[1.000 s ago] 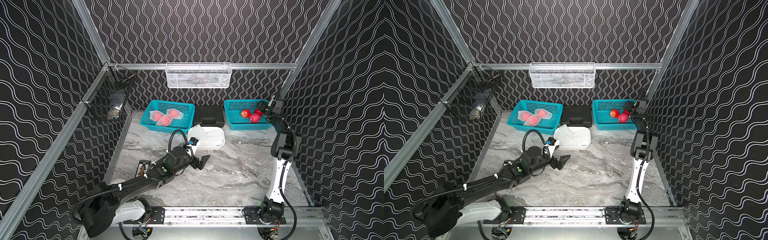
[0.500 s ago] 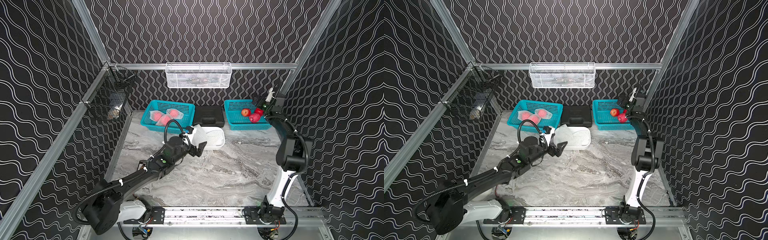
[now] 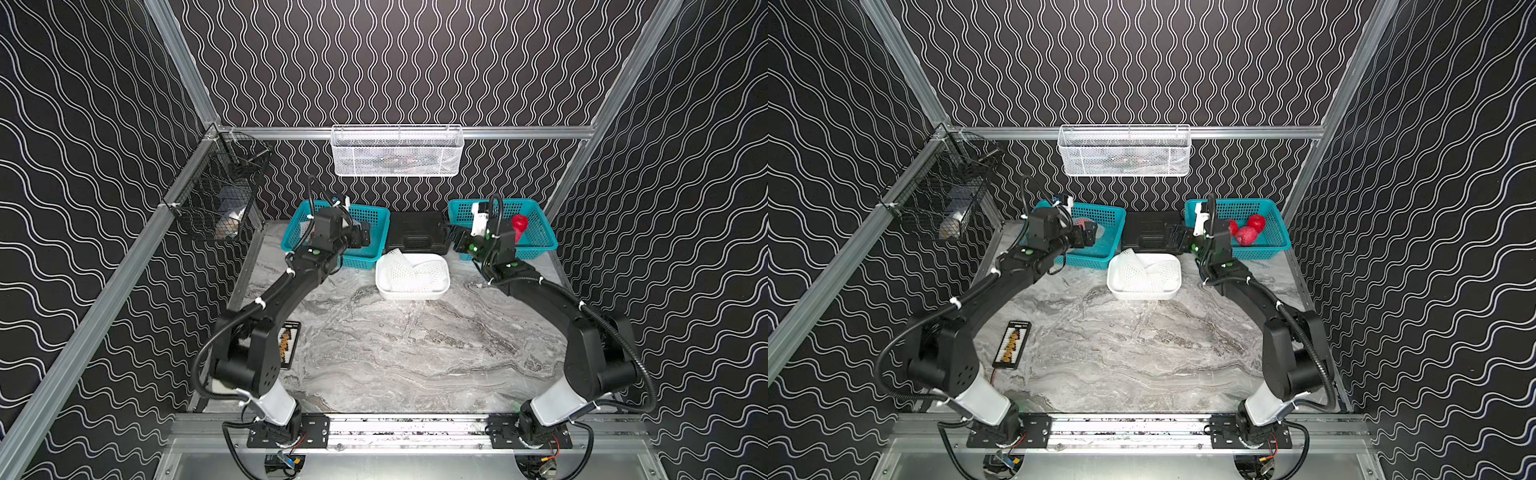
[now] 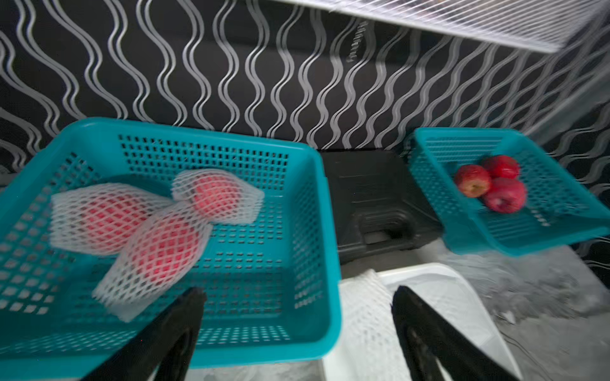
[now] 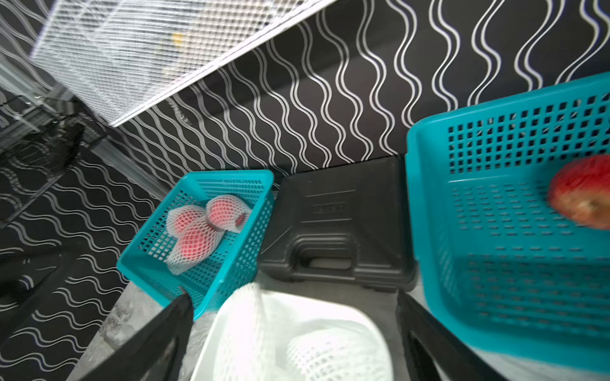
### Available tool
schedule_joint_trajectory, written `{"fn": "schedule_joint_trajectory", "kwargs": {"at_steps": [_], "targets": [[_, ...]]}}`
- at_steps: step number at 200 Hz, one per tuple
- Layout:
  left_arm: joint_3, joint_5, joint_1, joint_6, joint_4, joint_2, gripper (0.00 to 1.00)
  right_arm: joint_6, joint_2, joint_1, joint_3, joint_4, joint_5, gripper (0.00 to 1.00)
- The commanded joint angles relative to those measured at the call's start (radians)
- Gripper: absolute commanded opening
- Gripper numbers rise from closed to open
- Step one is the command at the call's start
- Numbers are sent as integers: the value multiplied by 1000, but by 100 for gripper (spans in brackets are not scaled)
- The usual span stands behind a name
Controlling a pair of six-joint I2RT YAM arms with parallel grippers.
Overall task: Remove foam nets from apples
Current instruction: Pick up the apple from the basket.
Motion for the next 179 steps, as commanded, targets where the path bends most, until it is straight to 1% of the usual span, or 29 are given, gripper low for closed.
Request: {"fn": "schedule_joint_trajectory", "kwargs": {"at_steps": [1,18,46,48,63,76,83,87,92,113,122,134,154,179], "targets": [[123,-22,39,68,-216,81,94,34,-72,55,-93,185,56,97],[240,-46,77,130,-328,171,94,8,-129,97,-157,169,58,98],[385,37,158,260,-410,289,96,8,-202,128,-299,192,-36,100],[398,47,165,266,-419,299,96,7,-205,150,-308,195,-42,100],[494,76,201,310,-473,373,96,-26,-221,207,-404,269,-66,100],[533,76,213,362,-466,421,99,-66,-214,245,-450,307,-98,100],[562,96,217,378,-475,451,99,-83,-204,260,-468,331,-120,100],[580,105,217,383,-483,470,99,-88,-199,268,-480,347,-122,100],[601,115,248,388,-488,493,99,-91,-191,279,-492,369,-124,100],[684,158,270,414,-511,585,99,-87,-151,324,-546,496,-114,100],[723,166,271,420,-532,618,99,-79,-126,340,-550,521,-112,100],[732,174,271,421,-522,637,99,-74,-93,355,-538,520,-111,100],[696,187,271,427,-445,648,99,-70,-52,376,-524,534,-120,100],[718,208,271,443,-420,686,99,-48,-19,380,-515,552,-138,100]]}}
